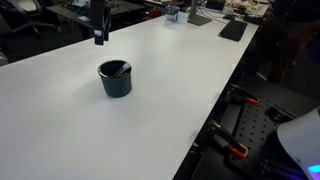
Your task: Put the marker on the table
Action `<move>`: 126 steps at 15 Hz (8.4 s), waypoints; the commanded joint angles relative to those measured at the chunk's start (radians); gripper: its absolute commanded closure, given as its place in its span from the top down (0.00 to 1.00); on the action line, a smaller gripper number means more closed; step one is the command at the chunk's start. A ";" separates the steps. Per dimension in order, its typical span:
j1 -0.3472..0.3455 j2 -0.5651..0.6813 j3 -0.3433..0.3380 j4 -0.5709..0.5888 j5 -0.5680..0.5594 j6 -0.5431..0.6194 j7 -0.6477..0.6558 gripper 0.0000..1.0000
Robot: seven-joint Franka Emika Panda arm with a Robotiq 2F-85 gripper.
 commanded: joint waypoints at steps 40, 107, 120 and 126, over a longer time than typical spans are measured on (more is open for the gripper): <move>0.053 0.068 0.142 -0.004 -0.126 -0.002 0.240 1.00; 0.169 -0.161 -0.081 -0.497 -1.056 0.630 1.052 0.75; 0.067 -0.170 -0.062 -0.587 -0.990 0.911 1.076 1.00; 0.036 -0.157 -0.022 -0.617 -0.828 0.993 0.971 1.00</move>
